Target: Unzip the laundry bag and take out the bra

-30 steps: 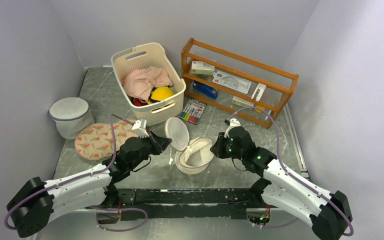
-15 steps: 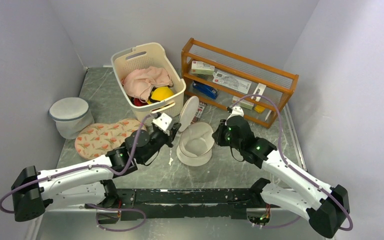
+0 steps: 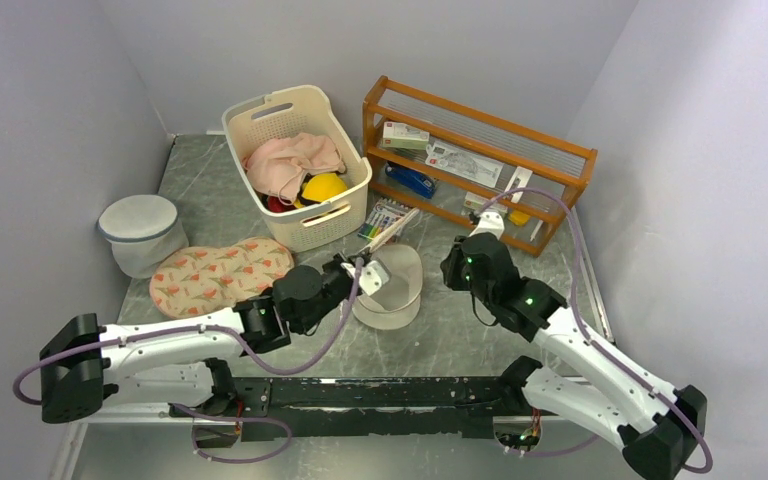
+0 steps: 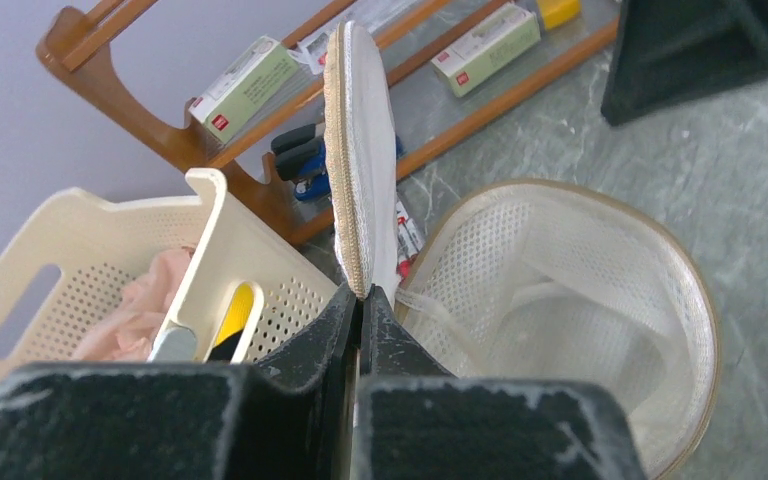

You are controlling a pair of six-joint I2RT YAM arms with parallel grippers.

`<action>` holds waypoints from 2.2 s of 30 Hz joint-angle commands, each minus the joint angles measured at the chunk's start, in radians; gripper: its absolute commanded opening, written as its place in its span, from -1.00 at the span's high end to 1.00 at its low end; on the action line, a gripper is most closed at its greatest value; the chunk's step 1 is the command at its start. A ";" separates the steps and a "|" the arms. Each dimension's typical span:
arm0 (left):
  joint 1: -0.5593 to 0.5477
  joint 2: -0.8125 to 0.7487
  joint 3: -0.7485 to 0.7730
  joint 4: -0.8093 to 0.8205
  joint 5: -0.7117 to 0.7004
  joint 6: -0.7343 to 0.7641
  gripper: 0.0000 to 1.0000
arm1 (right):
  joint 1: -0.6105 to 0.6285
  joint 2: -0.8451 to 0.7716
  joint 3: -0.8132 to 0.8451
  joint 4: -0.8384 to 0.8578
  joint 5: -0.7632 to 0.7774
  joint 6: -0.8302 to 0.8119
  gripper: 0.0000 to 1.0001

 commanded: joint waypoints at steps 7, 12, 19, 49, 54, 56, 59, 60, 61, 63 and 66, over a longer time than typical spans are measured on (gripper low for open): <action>-0.086 -0.002 -0.083 -0.074 0.034 0.170 0.77 | -0.001 -0.211 0.006 -0.045 0.133 -0.050 0.49; -0.205 0.042 -0.109 -0.153 -0.036 0.171 0.77 | -0.002 -0.196 0.008 -0.025 0.142 -0.060 0.45; -0.325 0.006 -0.129 -0.249 -0.103 0.126 0.73 | -0.001 -0.170 -0.011 -0.003 0.119 -0.057 0.45; -0.240 -0.202 -0.041 -0.390 0.266 -0.221 -1.00 | -0.002 -0.197 -0.035 -0.009 0.111 -0.036 0.43; -0.094 -0.136 -0.067 -0.226 0.286 -0.394 -0.47 | -0.002 -0.211 -0.024 -0.038 0.120 -0.029 0.43; -0.020 -0.071 -0.080 -0.143 0.349 -0.502 -0.21 | -0.001 -0.223 -0.024 -0.035 0.126 -0.030 0.42; 0.046 0.033 -0.128 0.049 0.525 -0.638 -0.12 | -0.001 -0.219 -0.014 -0.034 0.122 -0.029 0.43; 0.054 0.079 -0.143 0.107 0.553 -0.670 -0.09 | -0.002 -0.215 -0.012 -0.035 0.121 -0.028 0.42; 0.060 0.129 -0.151 0.156 0.569 -0.694 -0.06 | -0.001 -0.213 -0.010 -0.038 0.118 -0.026 0.42; 0.079 0.228 -0.153 0.193 0.569 -0.734 0.07 | -0.001 -0.212 -0.011 -0.046 0.109 -0.020 0.43; 0.097 0.383 -0.111 0.138 0.574 -0.737 0.35 | -0.001 -0.223 -0.008 -0.072 0.105 -0.009 0.43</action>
